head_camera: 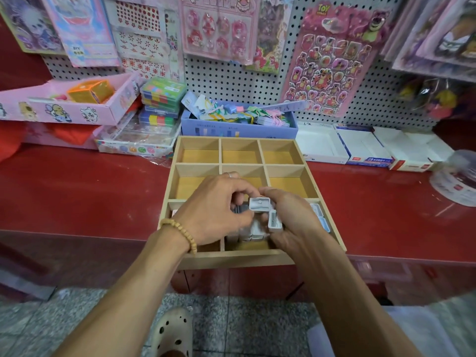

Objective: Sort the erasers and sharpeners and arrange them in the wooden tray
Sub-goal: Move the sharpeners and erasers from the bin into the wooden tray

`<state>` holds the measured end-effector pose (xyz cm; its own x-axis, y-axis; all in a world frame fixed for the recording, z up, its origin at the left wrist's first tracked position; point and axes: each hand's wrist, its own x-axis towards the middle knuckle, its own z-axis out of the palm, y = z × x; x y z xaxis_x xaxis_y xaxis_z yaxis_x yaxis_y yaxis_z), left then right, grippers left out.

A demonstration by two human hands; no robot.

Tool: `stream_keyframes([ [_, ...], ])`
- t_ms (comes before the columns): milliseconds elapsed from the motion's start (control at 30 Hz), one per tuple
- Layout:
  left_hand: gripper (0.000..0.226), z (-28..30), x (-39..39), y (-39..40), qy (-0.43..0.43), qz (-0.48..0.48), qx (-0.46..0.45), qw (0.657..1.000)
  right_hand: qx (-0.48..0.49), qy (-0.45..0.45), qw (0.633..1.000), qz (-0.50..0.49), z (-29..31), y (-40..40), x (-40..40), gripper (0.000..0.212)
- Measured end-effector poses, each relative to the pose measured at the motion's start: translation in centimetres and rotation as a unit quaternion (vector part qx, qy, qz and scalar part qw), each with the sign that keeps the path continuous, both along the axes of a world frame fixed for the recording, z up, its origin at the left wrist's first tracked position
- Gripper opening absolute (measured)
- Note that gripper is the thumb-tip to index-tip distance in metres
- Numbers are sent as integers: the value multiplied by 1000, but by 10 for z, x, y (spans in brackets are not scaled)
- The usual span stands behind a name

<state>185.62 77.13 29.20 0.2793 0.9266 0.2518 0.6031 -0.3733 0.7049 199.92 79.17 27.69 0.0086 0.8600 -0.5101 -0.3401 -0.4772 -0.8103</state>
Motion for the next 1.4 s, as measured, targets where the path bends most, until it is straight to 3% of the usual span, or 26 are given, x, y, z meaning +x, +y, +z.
stream_keyframes([
  [200, 26, 2, -15, 2, -79, 54, 5, 995, 118, -78, 990, -8, 14, -1, 6, 15],
  [400, 32, 5, -29, -1, -40, 55, -8, 998, 152, -139, 965, 160, 19, -10, 4, 24],
  [533, 29, 3, -33, -4, -57, 66, -22, 996, 146, -122, 970, 152, 13, -12, -7, 22],
  [667, 46, -2, -35, -8, -92, 99, -28, 990, 137, -104, 977, 129, 7, -11, -15, 11],
  [767, 45, -2, -33, -10, -66, 130, 7, 989, 138, -97, 977, 131, 5, -13, -22, 9],
  [1067, 44, -4, -44, -10, -50, 117, 2, 992, 141, -149, 964, 171, 8, -13, -27, 24],
  [1200, 33, -4, -57, -10, 37, 118, -10, 992, 123, -135, 975, 124, 9, -13, -26, 11],
  [1400, 36, -10, -53, -9, 229, 78, -50, 969, 84, -96, 991, 47, 14, -9, -11, 34],
])
